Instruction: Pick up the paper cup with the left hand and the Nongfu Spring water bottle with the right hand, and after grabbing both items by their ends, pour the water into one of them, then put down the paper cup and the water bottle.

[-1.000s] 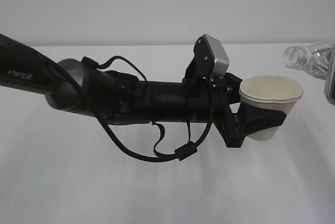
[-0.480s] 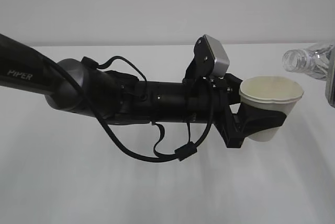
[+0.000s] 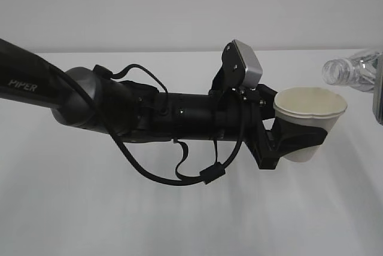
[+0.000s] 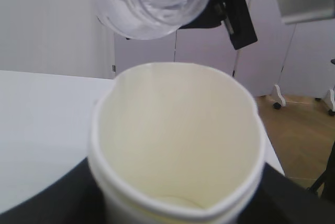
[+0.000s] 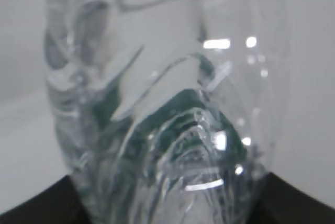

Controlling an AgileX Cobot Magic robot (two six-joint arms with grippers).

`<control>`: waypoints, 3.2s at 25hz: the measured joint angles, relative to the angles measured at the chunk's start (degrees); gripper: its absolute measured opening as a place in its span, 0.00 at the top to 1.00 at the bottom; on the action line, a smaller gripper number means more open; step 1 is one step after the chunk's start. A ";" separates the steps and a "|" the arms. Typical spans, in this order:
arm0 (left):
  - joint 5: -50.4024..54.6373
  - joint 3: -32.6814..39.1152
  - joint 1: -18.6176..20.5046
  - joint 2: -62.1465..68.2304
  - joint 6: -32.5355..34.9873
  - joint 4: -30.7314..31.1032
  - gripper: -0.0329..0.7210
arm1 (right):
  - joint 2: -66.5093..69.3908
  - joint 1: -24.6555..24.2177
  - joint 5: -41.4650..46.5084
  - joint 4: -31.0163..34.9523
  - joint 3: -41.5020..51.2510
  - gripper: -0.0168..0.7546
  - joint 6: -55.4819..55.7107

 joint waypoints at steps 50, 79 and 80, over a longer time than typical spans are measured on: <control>0.10 0.00 0.00 0.00 -0.10 0.13 0.36 | 0.00 0.00 -0.12 -4.90 0.00 0.45 0.00; 0.10 0.00 0.00 0.00 -0.10 0.80 0.36 | 0.00 0.00 -0.04 -6.90 0.00 0.45 0.00; 0.10 0.00 0.00 0.00 -0.10 0.80 0.36 | 0.00 0.00 -0.04 -6.90 0.00 0.45 0.00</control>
